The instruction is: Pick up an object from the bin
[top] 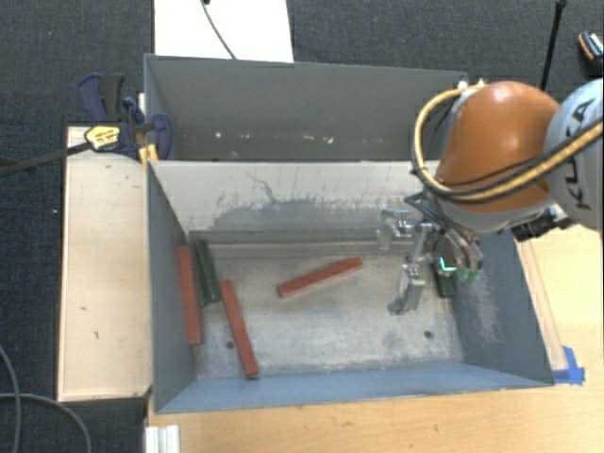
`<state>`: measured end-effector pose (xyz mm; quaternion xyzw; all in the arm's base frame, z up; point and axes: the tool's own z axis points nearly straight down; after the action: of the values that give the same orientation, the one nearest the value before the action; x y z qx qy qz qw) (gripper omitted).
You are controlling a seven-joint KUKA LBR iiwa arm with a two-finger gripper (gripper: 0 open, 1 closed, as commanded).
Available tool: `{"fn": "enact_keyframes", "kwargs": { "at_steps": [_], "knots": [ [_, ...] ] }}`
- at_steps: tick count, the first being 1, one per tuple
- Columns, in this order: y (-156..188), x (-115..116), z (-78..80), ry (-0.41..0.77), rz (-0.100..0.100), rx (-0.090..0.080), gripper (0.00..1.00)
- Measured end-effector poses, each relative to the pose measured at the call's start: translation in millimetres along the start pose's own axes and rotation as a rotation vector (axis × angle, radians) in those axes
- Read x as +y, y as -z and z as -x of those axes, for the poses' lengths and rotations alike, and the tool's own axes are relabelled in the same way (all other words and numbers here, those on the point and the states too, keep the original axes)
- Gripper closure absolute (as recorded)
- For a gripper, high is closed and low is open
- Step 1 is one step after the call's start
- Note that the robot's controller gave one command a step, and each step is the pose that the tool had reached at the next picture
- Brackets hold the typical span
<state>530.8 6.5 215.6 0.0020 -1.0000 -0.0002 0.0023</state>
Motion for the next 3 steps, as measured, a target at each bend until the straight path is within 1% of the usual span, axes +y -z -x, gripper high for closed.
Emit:
{"fn": "enact_keyframes", "kwargs": {
  "at_steps": [1, 2, 3],
  "knots": [
    [-118.8, 8.9, 38.4, -0.090, 0.001, -0.001, 0.00],
    [-146.0, 37.4, 62.3, -0.023, 0.001, -0.009, 0.00],
    [-144.3, 36.3, 62.4, -0.025, 0.001, -0.011, 1.00]
  ]
}}
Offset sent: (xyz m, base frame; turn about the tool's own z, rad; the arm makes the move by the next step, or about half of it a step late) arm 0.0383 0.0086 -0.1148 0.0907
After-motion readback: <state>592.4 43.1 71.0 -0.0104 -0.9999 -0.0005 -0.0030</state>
